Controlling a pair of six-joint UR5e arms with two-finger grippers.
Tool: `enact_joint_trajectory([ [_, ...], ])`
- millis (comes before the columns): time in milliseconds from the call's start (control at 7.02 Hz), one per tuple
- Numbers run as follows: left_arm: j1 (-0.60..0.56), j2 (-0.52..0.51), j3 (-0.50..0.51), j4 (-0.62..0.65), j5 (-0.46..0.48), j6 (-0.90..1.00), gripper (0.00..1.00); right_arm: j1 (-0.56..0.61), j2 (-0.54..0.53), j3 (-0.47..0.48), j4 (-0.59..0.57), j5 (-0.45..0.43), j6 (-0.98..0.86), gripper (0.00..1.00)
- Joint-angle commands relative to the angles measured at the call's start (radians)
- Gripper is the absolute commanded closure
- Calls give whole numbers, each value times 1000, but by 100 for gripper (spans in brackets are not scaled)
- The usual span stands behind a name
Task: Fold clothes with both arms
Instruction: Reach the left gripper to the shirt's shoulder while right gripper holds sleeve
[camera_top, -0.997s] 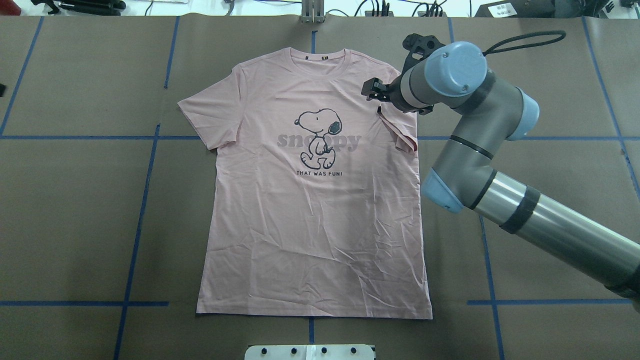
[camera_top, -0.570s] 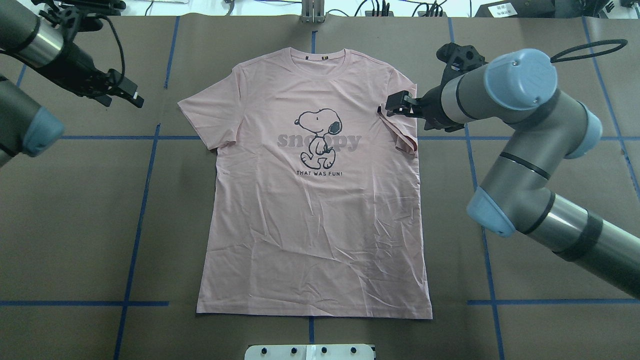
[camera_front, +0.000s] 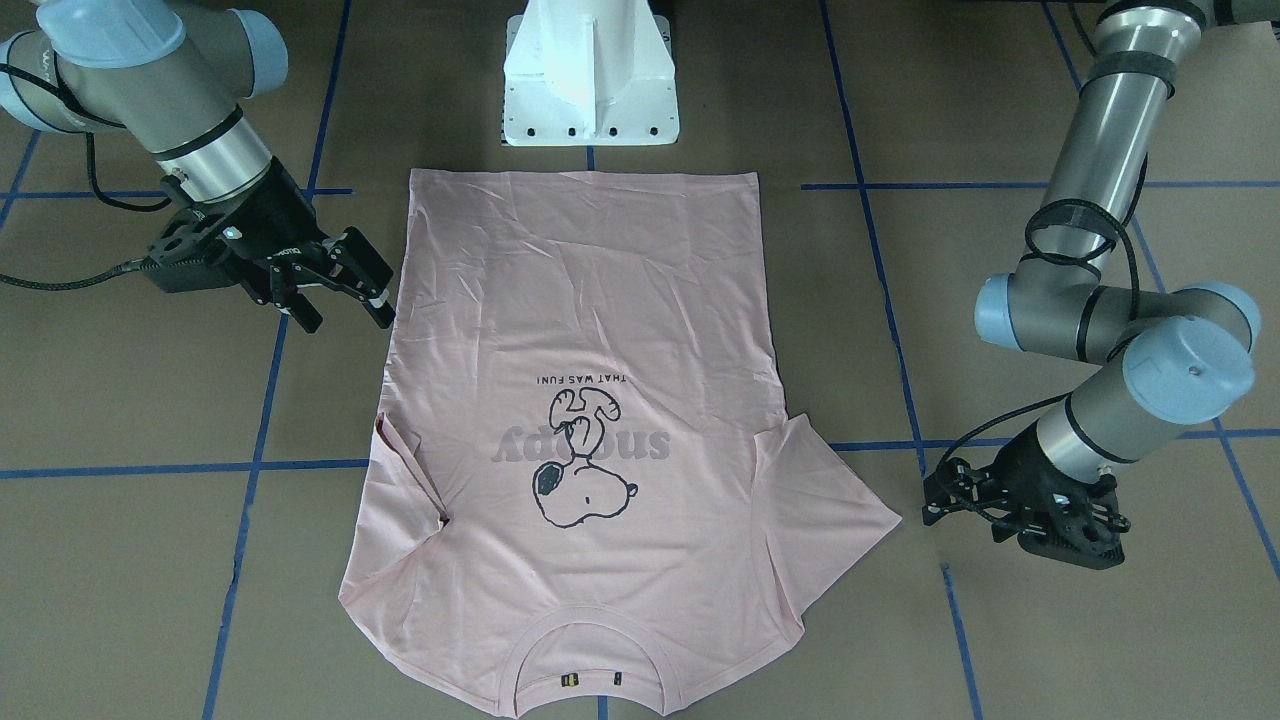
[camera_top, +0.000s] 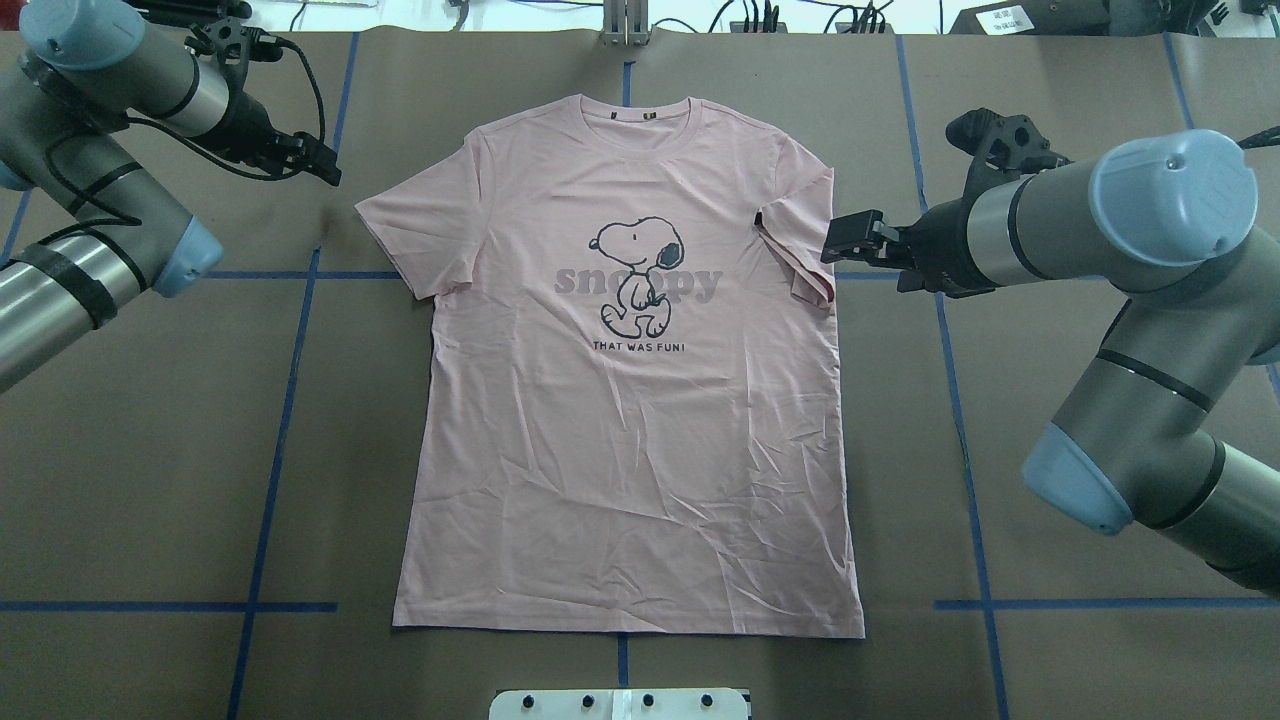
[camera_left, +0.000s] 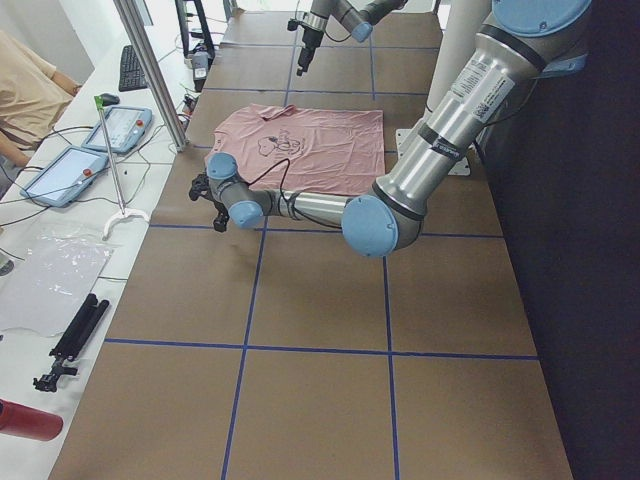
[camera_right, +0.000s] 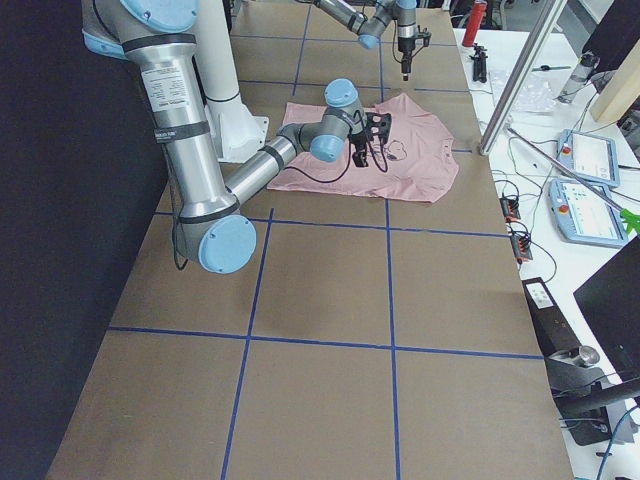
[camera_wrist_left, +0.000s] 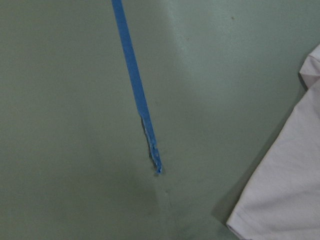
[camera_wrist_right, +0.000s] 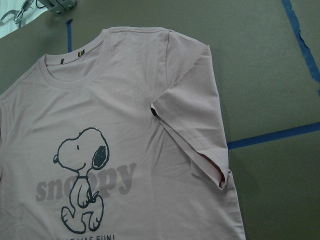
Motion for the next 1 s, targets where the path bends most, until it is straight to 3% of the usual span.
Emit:
enact_joint_trajectory([
  [0,22,-27,63,-90,8,-65,13,-1,-3,-2,3,-6,-3,0],
  [142,49,-27,63,-92,9,-68,17,-1,1,4,5,3,0,0],
  [285,54,-29,63,-92,8,-68,31,-1,0,4,6,3,0,0],
  [427,57,-29,63,-92,9,-68,36,-4,3,-1,6,-2,0,0],
  [570,57,-32,60,-92,8,-70,51,-4,6,-1,6,-3,0,0],
  [712,57,-32,59,-92,8,-71,82,-4,6,-1,6,-3,0,0],
  [855,57,-34,54,-92,8,-71,100,-4,6,-2,6,-5,0,0],
])
